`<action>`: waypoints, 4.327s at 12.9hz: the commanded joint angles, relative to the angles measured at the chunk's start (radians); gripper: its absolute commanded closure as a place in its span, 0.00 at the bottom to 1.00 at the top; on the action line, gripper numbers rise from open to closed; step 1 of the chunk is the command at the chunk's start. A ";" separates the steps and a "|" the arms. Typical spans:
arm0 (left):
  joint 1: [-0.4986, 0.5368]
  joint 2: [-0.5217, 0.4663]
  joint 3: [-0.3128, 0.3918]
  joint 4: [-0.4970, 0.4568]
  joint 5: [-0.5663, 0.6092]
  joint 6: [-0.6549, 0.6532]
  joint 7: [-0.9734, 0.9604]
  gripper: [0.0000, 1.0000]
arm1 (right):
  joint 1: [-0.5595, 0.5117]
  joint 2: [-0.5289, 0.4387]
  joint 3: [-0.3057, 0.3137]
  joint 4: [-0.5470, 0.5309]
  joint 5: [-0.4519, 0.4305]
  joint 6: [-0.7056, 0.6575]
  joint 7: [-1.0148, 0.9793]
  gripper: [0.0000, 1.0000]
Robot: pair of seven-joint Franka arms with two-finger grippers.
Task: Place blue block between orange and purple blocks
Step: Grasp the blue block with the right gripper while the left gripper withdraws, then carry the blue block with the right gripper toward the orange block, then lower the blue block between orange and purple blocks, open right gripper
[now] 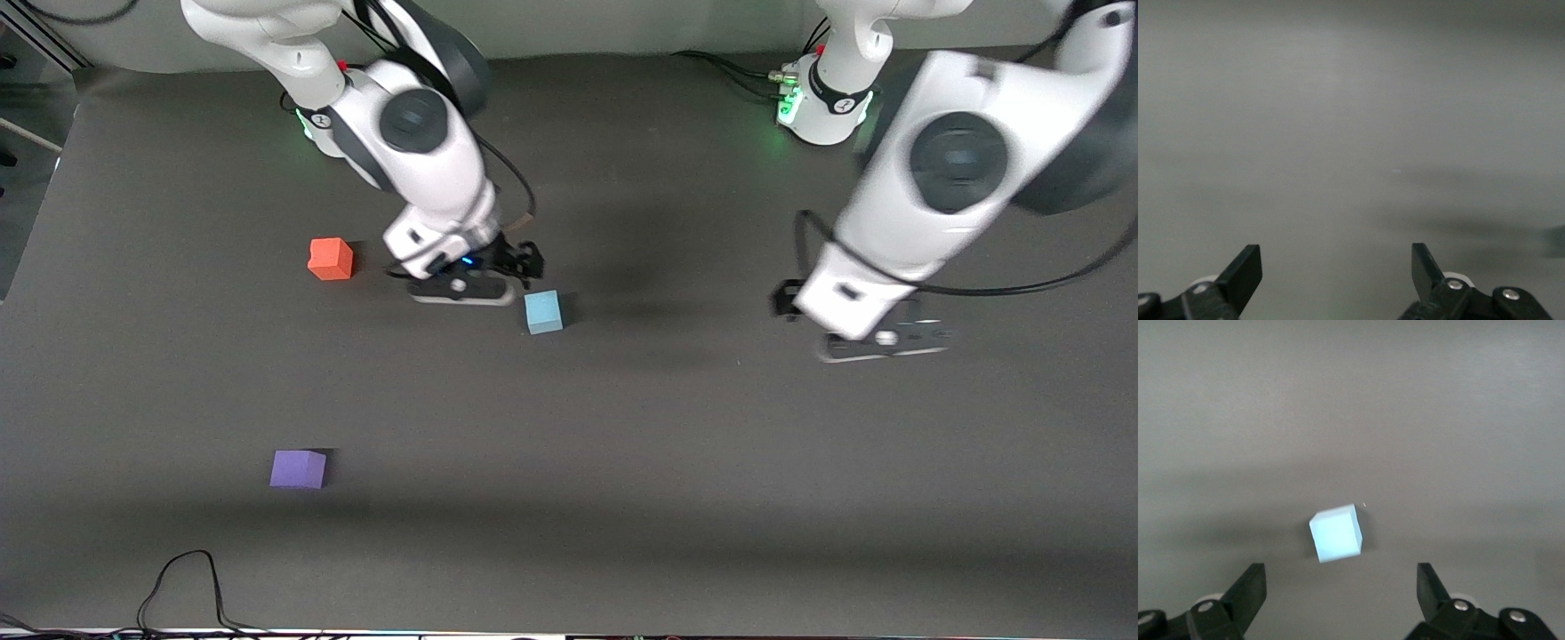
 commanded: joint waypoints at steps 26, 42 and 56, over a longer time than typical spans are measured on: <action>-0.066 -0.173 0.332 -0.095 -0.091 -0.064 0.387 0.00 | -0.080 0.017 -0.120 -0.159 -0.007 0.169 -0.032 0.64; -0.083 -0.172 0.312 -0.074 -0.065 -0.062 0.394 0.00 | -0.084 -0.110 -0.622 -0.579 0.261 0.502 -0.597 0.60; -0.072 -0.169 0.306 -0.074 -0.067 -0.075 0.408 0.00 | -0.098 -0.102 -0.645 -0.555 0.245 0.502 -0.653 0.00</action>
